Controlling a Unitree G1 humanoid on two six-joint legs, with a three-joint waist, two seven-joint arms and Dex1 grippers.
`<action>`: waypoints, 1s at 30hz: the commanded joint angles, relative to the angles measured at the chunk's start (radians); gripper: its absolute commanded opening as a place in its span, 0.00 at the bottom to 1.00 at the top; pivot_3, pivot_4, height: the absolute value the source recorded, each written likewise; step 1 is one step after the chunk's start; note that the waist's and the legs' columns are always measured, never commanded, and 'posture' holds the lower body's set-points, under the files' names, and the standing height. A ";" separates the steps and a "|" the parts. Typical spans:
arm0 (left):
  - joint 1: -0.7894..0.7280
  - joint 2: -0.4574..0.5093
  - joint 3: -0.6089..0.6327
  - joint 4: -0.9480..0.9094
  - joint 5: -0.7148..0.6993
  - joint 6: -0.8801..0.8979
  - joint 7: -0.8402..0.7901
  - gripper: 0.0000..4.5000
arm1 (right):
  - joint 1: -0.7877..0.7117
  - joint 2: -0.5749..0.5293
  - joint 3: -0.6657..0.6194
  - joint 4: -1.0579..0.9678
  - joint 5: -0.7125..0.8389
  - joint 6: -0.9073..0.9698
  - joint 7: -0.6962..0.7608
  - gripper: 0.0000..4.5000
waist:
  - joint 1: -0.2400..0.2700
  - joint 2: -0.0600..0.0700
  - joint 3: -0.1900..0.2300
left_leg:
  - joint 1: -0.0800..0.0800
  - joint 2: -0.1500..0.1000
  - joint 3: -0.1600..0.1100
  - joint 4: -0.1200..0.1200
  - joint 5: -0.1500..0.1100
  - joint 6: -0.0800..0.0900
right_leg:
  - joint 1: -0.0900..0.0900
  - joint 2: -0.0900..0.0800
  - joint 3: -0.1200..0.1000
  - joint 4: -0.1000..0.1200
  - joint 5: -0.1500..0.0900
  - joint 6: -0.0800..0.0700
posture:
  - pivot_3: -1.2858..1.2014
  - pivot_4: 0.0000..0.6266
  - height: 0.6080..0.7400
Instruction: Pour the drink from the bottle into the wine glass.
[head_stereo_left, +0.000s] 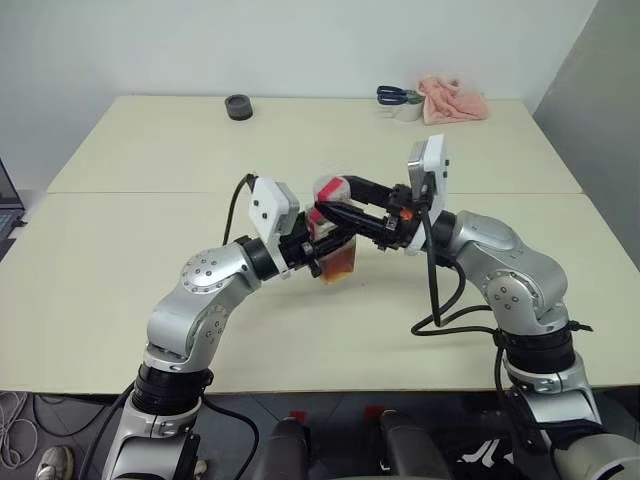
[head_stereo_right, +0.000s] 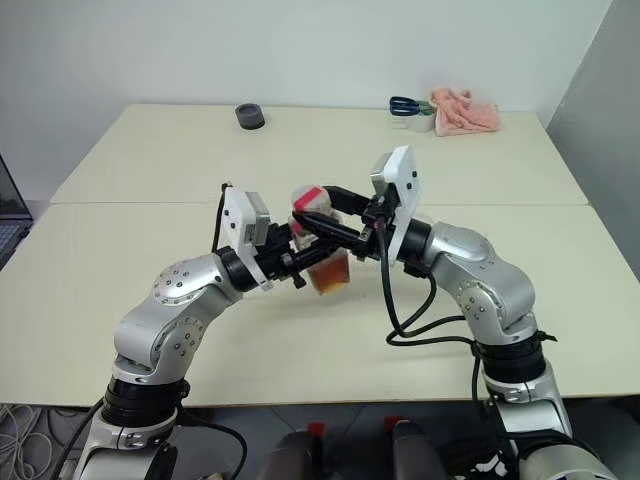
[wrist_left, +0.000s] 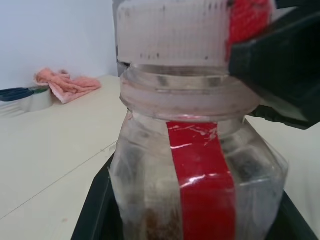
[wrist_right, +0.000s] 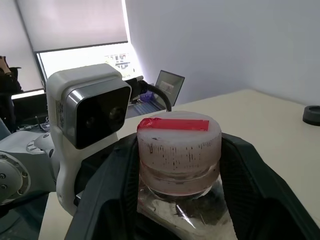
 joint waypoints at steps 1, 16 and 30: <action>-0.006 -0.003 0.005 -0.038 0.001 -0.019 0.001 0.38 | -0.038 0.017 -0.061 -0.037 0.057 0.002 -0.012 0.42 | 0.000 0.000 0.000 | 0.000 0.000 0.000 0.000 0.000 0.000 | 0.000 0.000 0.000 0.000 0.000 0.000 | 0.52 0.24 1.00; -0.010 -0.001 -0.002 -0.028 -0.003 -0.018 -0.020 0.38 | -0.165 -0.061 -0.093 0.053 -0.067 -0.153 0.034 0.42 | 0.000 0.000 0.000 | 0.000 -0.001 0.000 0.000 0.000 0.000 | 0.000 0.000 0.000 -0.001 0.000 0.000 | 0.52 0.24 1.00; 0.052 0.034 0.041 -0.098 -0.013 0.001 0.009 0.38 | 0.028 -0.118 -0.248 -0.060 0.021 -0.004 -0.100 0.42 | 0.009 -0.001 -0.001 | -0.001 0.000 -0.001 0.000 0.000 0.000 | 0.000 -0.001 -0.001 -0.001 0.000 -0.001 | 0.52 0.24 1.00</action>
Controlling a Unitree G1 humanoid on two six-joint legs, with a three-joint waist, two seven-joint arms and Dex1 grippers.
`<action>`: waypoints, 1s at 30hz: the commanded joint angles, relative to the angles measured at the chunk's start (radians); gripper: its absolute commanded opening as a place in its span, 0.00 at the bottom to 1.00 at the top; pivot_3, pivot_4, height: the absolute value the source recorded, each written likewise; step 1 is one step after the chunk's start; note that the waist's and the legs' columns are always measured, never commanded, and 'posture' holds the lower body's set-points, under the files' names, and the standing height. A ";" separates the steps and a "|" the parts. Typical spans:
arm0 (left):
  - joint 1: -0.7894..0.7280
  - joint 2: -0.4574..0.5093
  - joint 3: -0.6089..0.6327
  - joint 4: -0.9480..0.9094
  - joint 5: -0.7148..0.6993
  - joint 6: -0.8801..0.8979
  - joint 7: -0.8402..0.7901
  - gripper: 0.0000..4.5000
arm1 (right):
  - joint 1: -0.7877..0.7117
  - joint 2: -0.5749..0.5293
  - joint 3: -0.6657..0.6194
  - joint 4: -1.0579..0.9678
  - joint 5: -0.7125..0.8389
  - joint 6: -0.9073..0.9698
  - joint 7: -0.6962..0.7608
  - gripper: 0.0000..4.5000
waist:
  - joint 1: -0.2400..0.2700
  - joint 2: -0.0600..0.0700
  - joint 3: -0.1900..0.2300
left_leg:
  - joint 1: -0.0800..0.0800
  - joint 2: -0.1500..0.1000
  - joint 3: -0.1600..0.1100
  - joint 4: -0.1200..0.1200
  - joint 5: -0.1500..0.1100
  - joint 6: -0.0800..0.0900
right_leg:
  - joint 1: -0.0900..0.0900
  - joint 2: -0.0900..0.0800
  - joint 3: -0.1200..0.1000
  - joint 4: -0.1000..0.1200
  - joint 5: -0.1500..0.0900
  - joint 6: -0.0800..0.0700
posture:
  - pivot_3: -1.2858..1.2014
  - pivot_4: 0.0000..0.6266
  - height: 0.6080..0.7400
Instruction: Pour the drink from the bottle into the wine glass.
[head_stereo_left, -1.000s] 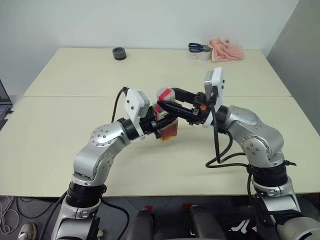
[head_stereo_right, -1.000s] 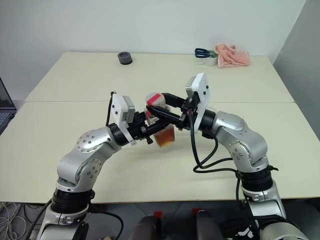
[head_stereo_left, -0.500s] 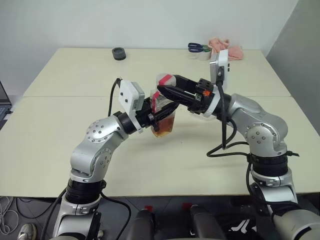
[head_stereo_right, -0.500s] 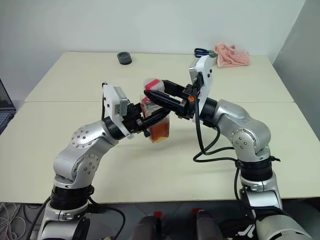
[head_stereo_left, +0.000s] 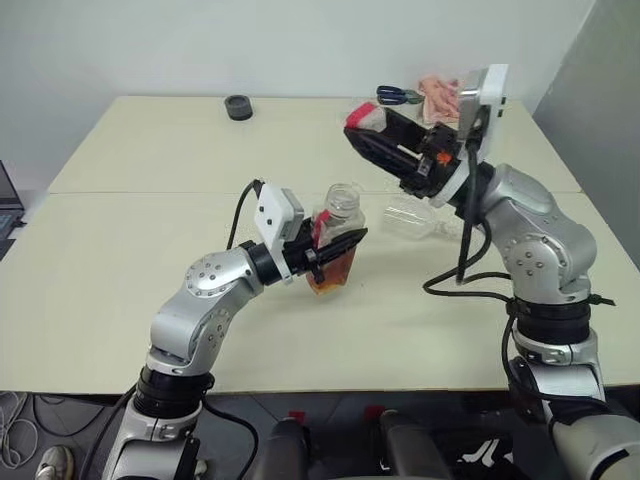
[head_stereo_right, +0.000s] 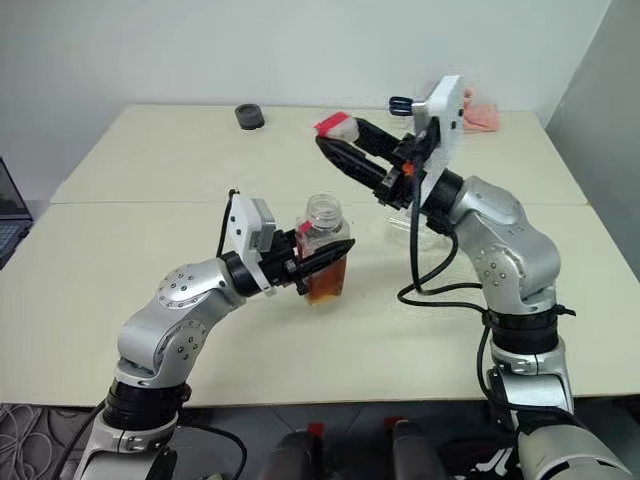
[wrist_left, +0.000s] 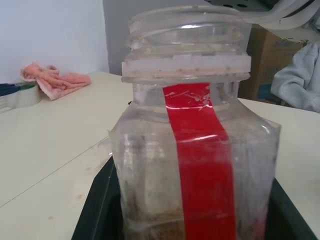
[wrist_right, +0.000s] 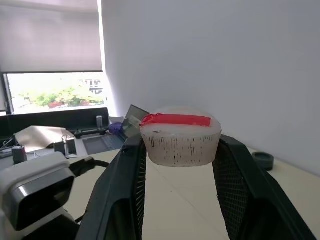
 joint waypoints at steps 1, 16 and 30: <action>0.034 0.032 0.066 -0.089 -0.017 0.003 0.018 0.38 | 0.162 -0.082 -0.084 -0.125 -0.012 0.031 -0.047 0.42 | 0.003 0.000 0.000 | -0.001 0.000 -0.001 0.000 0.000 0.000 | 0.000 -0.001 -0.001 -0.001 0.000 0.000 | 0.52 0.24 1.00; 0.028 0.003 0.072 -0.095 -0.005 0.026 0.085 0.38 | 0.777 0.062 -0.003 -0.153 -0.377 -0.176 -0.336 0.56 | -0.009 0.000 0.000 | 0.005 0.001 0.003 -0.001 0.003 0.001 | 0.003 0.003 0.004 0.001 -0.003 0.006 | 0.52 0.24 1.00; 0.032 0.013 0.092 -0.087 -0.005 0.020 0.094 0.38 | 0.733 0.048 0.010 -0.240 -0.343 -0.183 -0.268 1.00 | -0.006 0.000 0.000 | 0.005 0.000 0.003 -0.001 0.003 0.001 | 0.002 0.002 0.004 0.001 0.000 0.001 | 0.52 0.24 1.00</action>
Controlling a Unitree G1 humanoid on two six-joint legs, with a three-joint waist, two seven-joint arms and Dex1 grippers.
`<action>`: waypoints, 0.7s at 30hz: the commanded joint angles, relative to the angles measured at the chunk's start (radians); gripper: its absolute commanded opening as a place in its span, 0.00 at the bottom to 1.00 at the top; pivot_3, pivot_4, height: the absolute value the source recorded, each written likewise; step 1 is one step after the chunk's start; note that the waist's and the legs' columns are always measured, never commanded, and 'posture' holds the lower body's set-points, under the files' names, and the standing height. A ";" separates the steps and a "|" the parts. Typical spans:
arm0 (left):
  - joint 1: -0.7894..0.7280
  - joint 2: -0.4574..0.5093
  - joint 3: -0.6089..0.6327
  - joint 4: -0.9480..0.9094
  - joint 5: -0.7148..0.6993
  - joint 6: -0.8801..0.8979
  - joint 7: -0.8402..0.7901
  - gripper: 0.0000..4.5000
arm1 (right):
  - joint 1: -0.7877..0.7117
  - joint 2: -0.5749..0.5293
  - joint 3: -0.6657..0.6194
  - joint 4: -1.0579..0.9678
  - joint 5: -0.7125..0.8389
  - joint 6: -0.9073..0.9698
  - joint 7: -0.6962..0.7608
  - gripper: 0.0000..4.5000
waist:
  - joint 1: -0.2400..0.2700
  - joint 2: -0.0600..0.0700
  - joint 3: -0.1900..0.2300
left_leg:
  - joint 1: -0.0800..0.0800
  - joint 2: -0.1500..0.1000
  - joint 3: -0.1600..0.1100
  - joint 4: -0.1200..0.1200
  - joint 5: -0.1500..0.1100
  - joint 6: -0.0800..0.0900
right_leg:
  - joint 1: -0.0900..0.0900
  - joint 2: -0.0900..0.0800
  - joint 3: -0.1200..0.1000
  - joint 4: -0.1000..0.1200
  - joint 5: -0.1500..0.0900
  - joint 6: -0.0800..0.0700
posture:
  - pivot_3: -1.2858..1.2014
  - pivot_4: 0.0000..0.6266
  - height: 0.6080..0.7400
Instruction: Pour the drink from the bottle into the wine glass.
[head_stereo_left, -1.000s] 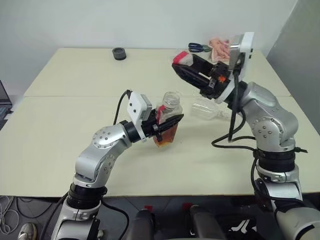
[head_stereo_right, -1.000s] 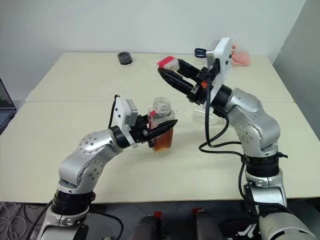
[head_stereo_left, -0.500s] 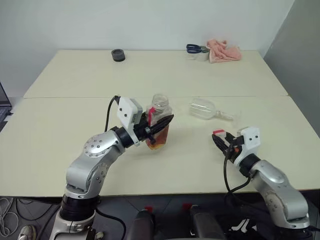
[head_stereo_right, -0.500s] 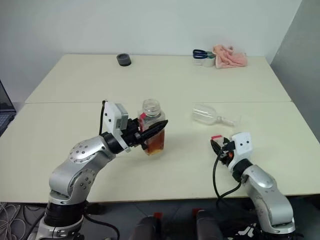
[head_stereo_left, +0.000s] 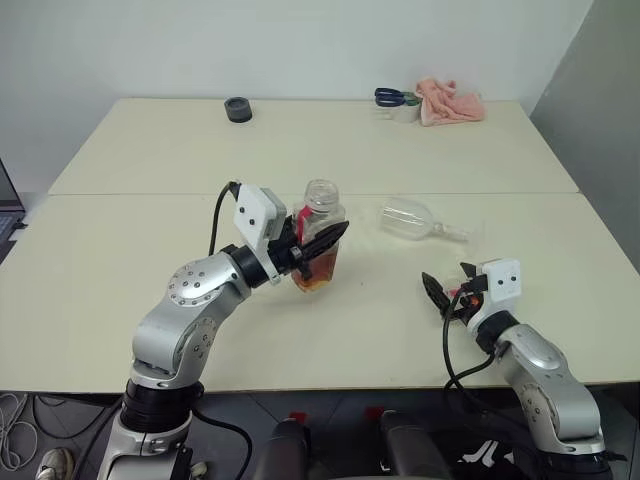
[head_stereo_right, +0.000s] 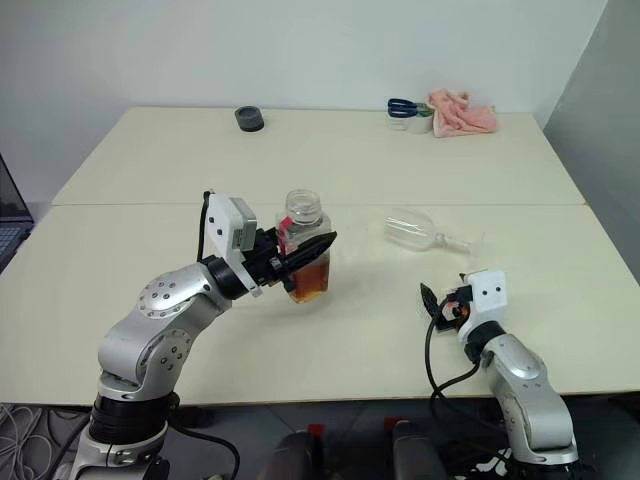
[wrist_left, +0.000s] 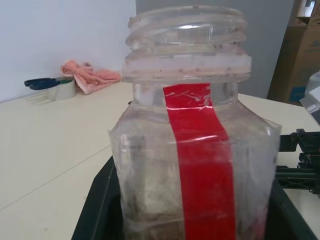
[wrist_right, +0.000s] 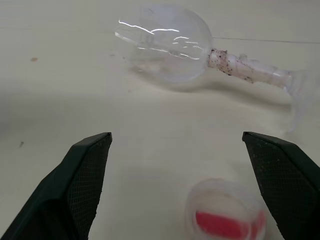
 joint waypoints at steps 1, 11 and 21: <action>-0.011 0.010 0.047 -0.021 -0.001 -0.024 0.013 0.38 | -0.051 -0.029 0.000 -0.112 0.030 -0.040 0.059 1.00 | -0.002 0.000 0.000 | 0.000 0.000 0.000 0.000 0.000 0.000 | 0.000 0.000 0.000 0.000 0.000 0.000 | 0.52 0.24 1.00; -0.129 0.049 0.219 0.322 0.230 -0.220 0.260 0.38 | -0.337 -0.187 0.044 -0.185 0.346 0.132 0.372 1.00 | 0.001 0.000 0.000 | 0.000 0.000 -0.002 0.000 0.000 0.000 | 0.000 0.001 -0.003 0.000 0.000 -0.001 | 0.52 0.24 1.00; -0.200 0.005 0.252 0.716 0.345 -0.508 0.363 0.38 | -0.485 -0.173 0.116 -0.044 0.341 0.113 0.464 1.00 | 0.004 -0.001 0.000 | -0.004 -0.004 -0.004 0.001 0.000 0.000 | -0.001 -0.005 -0.006 -0.001 0.001 -0.001 | 0.52 0.24 1.00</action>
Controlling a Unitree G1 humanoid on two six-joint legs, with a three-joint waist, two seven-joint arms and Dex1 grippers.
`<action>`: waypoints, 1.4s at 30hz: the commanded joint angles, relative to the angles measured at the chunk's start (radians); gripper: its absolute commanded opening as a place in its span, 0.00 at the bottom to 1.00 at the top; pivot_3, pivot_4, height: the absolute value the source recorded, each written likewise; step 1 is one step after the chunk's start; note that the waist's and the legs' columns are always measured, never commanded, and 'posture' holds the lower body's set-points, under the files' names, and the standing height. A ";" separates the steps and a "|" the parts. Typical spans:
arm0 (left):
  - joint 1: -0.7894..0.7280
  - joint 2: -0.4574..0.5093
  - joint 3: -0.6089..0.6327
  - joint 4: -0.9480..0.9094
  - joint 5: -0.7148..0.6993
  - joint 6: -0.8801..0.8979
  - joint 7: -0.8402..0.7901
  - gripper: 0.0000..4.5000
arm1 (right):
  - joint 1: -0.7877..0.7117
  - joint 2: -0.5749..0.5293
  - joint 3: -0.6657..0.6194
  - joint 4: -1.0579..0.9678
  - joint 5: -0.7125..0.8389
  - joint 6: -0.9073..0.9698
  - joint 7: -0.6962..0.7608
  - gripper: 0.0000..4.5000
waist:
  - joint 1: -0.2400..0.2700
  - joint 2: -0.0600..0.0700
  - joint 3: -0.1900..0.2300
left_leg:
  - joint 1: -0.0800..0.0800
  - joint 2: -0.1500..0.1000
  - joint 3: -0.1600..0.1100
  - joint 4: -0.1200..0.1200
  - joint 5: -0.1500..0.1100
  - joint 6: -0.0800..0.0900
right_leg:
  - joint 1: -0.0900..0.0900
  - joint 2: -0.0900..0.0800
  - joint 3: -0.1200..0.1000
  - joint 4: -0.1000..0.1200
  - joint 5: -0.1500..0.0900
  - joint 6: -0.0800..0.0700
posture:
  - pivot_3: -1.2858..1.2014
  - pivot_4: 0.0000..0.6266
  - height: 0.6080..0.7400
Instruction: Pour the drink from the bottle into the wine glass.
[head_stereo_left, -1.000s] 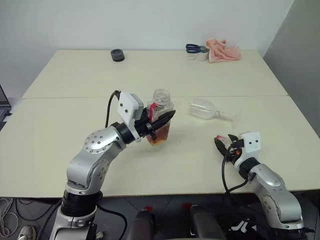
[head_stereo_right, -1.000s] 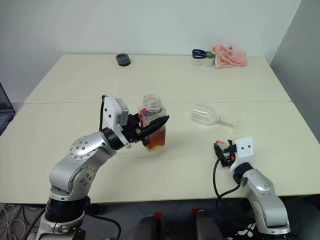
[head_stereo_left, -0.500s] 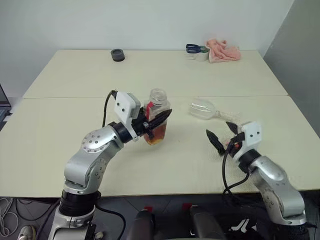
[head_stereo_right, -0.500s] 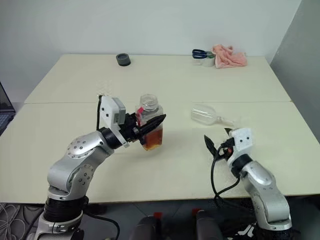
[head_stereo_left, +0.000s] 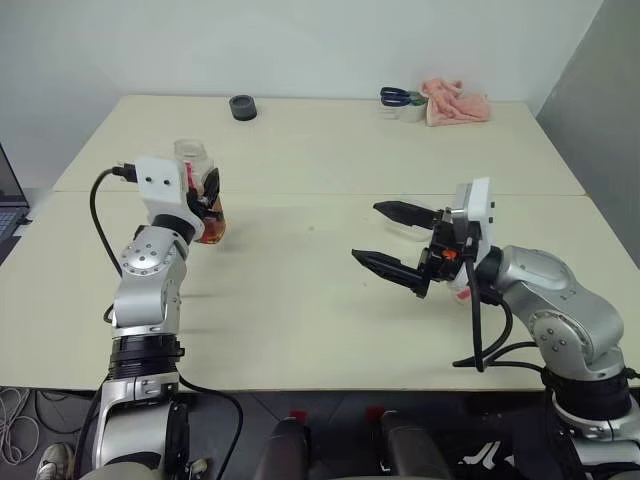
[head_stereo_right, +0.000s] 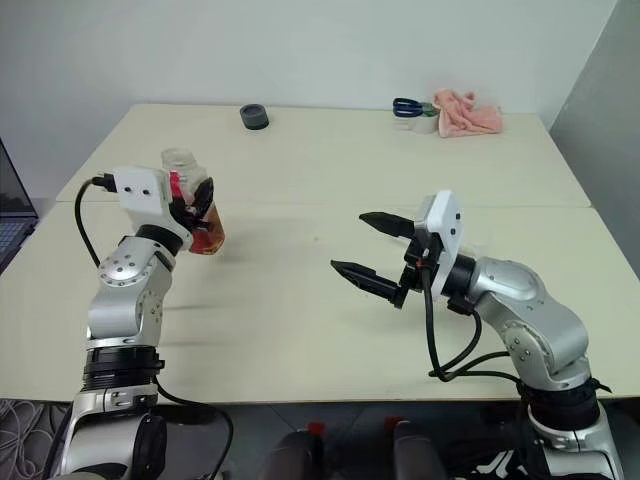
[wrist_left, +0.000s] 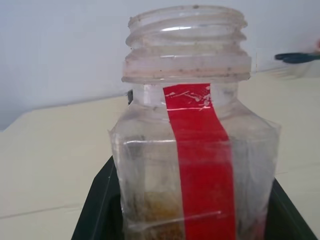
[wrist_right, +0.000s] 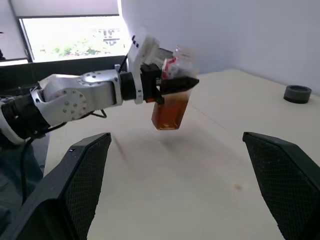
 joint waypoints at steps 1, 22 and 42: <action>-0.023 -0.005 0.023 0.043 0.004 -0.120 0.000 0.38 | -0.015 0.009 0.011 -0.007 -0.006 -0.031 0.019 1.00 | 0.000 0.000 0.000 | -0.001 0.000 0.000 0.000 0.000 0.000 | -0.001 0.000 0.000 0.000 0.000 0.000 | 0.52 0.24 1.00; 0.010 -0.005 0.032 0.182 0.000 -0.321 -0.039 0.99 | -0.002 0.020 -0.001 -0.033 0.011 -0.002 -0.030 1.00 | -0.002 0.000 0.000 | -0.001 0.000 -0.001 0.001 0.000 0.000 | -0.001 -0.001 -0.001 0.001 0.001 0.000 | 0.52 0.24 1.00; 0.449 -0.132 0.063 -0.450 -0.022 0.017 0.116 0.99 | 0.074 -0.002 -0.038 -0.089 0.034 0.039 -0.070 1.00 | -0.001 0.000 0.000 | 0.000 0.001 -0.001 0.001 0.000 0.000 | 0.000 -0.001 0.000 0.002 0.001 0.000 | 0.52 0.24 1.00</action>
